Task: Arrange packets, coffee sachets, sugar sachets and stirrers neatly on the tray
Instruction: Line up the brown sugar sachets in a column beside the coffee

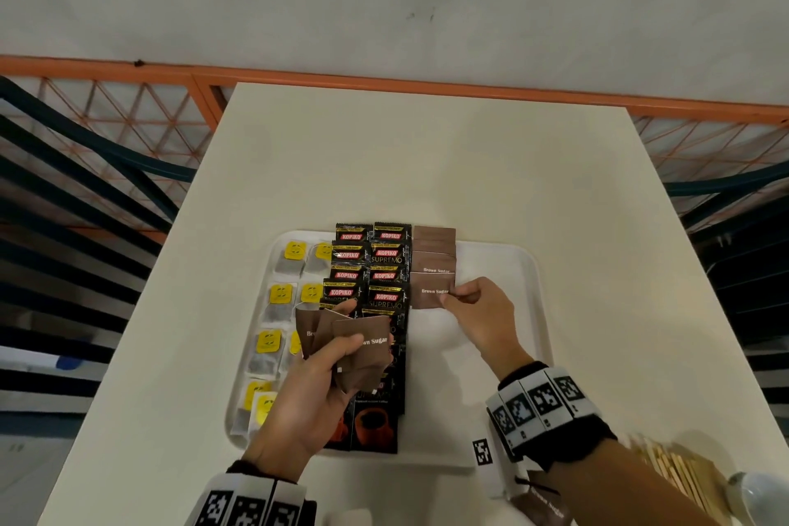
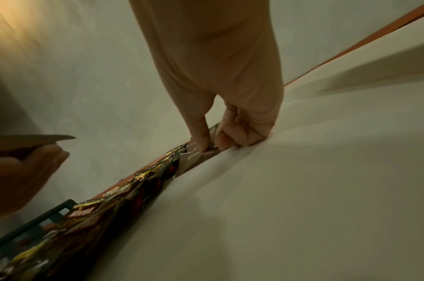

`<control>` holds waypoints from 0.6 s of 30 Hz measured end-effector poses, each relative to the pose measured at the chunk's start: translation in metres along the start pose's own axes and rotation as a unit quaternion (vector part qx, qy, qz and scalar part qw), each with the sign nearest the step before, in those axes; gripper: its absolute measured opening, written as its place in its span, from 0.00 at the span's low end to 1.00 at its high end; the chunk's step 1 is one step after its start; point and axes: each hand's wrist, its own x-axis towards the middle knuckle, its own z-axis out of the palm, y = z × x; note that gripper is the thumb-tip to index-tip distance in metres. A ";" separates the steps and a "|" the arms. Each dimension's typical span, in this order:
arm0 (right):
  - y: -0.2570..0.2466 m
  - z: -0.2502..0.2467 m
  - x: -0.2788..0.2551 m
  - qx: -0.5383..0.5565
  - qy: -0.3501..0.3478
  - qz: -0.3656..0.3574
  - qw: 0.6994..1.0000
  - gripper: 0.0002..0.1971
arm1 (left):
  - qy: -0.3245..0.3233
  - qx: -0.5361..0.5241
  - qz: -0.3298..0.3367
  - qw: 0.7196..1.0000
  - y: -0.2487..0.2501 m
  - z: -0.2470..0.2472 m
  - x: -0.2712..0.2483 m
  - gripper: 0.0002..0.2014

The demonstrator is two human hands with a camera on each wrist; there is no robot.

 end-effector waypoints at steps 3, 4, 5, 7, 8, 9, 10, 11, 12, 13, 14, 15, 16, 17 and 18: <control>0.000 -0.001 0.002 -0.005 -0.004 0.007 1.000 0.10 | 0.002 0.002 0.008 1.000 -0.001 0.002 0.001 0.17; -0.001 -0.001 0.002 -0.007 -0.006 0.007 1.000 0.10 | 0.001 0.001 0.011 1.000 -0.002 0.003 0.001 0.17; -0.001 -0.002 0.001 -0.013 -0.006 0.003 1.000 0.10 | 0.001 0.000 0.013 1.000 -0.002 0.004 0.001 0.17; -0.005 -0.002 -0.003 -0.040 0.005 -0.016 0.999 0.11 | 0.002 0.005 0.019 1.000 -0.003 0.004 0.002 0.17; -0.007 -0.003 -0.006 -0.045 0.008 -0.033 0.998 0.10 | 0.003 0.007 0.020 1.000 -0.004 0.004 0.002 0.16; -0.012 -0.005 -0.012 -0.040 0.001 -0.053 0.998 0.08 | 0.004 0.009 0.021 1.000 -0.004 0.004 0.002 0.16; -0.017 -0.007 -0.019 -0.028 -0.024 -0.069 0.997 0.06 | 0.005 0.012 0.022 1.000 -0.005 0.004 0.003 0.16; -0.023 -0.009 -0.027 -0.015 -0.068 -0.079 0.994 0.06 | 0.006 0.017 0.024 1.000 -0.005 0.004 0.003 0.16; -0.028 -0.012 -0.037 -0.001 -0.127 -0.081 0.989 0.07 | 0.006 0.023 0.028 0.999 -0.005 0.005 0.002 0.16; -0.032 -0.013 -0.046 0.011 -0.192 -0.077 0.978 0.08 | 0.006 0.029 0.032 0.999 -0.005 0.006 0.001 0.16; -0.035 -0.014 -0.054 0.015 -0.251 -0.073 0.965 0.10 | 0.007 0.036 0.037 0.999 -0.006 0.007 0.001 0.16; -0.036 -0.014 -0.060 0.016 -0.294 -0.077 0.953 0.11 | 0.008 0.045 0.040 0.998 -0.007 0.007 0.001 0.17; -0.035 -0.014 -0.063 0.018 -0.317 -0.083 0.945 0.11 | 0.012 0.052 0.042 0.998 -0.007 0.008 0.002 0.17; -0.034 -0.013 -0.065 0.027 -0.323 -0.088 0.942 0.11 | 0.018 0.056 0.041 0.997 -0.009 0.008 0.002 0.16; -0.033 -0.013 -0.065 0.039 -0.319 -0.086 0.943 0.10 | 0.026 0.057 0.038 0.997 -0.009 0.009 0.002 0.15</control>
